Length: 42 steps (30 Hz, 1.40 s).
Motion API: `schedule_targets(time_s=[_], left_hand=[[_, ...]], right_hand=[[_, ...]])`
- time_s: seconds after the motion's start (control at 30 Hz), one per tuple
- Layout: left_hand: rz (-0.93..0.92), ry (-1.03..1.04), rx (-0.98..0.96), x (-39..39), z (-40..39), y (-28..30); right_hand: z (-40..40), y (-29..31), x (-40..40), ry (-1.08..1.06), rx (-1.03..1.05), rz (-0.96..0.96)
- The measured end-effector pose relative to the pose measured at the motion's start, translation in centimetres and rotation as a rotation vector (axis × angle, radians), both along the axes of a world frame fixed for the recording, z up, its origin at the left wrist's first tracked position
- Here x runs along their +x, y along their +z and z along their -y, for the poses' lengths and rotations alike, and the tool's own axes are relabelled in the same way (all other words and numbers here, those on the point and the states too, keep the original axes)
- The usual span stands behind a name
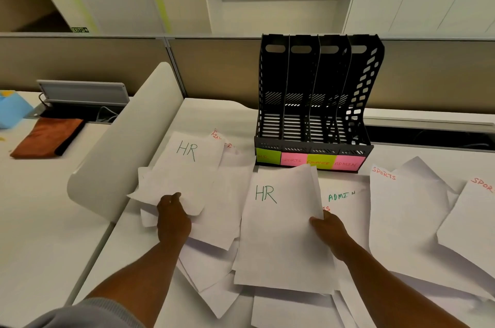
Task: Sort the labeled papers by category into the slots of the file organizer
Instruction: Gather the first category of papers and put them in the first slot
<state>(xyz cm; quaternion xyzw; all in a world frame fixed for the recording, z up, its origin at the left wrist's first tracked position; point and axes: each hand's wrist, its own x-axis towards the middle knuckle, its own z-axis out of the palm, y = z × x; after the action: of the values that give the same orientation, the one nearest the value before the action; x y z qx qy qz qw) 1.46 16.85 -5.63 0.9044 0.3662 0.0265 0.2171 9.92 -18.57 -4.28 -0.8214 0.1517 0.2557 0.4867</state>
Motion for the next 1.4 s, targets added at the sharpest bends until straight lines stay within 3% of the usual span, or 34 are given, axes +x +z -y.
schedule_targets(time_s=[0.13, 0.27, 0.4, 0.53, 0.9, 1.03, 1.2, 1.3, 1.4], left_hand=[[0.086, -0.108, 0.121, 0.6, 0.4, 0.7], [0.197, -0.394, 0.222, 1.8, 1.4, 1.6], [0.176, -0.691, 0.08, 3.3, 4.4, 3.0], [0.156, -0.771, -0.147, 4.6, 8.9, 4.2], [-0.191, -1.075, -0.418, 5.0, 18.3, 4.4], [-0.266, -0.98, -0.495, 5.0, 18.4, 4.2], [0.168, -0.6, -0.43, 5.4, 15.7, 3.4], [0.281, -0.275, -0.325, 5.8, 14.0, 3.4], [0.304, -0.03, -0.571, 6.4, 13.1, 3.9]], right_hand=[[0.0, 0.1, 0.0, -0.004, 0.011, -0.001], [0.1, 0.1, -0.3, -0.009, 0.027, -0.006], [0.2, 0.2, -0.4, -0.012, 0.028, -0.012], [0.2, 0.3, -0.3, -0.013, 0.041, -0.005], [0.9, 0.5, 0.6, -0.157, 0.229, -0.012], [1.7, 0.3, 0.4, 0.024, 0.139, 0.013], [2.8, 1.4, 0.9, 0.007, 0.169, 0.052], [3.7, 1.8, 1.5, -0.068, 0.204, 0.059], [4.2, 2.3, 2.1, -0.12, 0.252, 0.07]])
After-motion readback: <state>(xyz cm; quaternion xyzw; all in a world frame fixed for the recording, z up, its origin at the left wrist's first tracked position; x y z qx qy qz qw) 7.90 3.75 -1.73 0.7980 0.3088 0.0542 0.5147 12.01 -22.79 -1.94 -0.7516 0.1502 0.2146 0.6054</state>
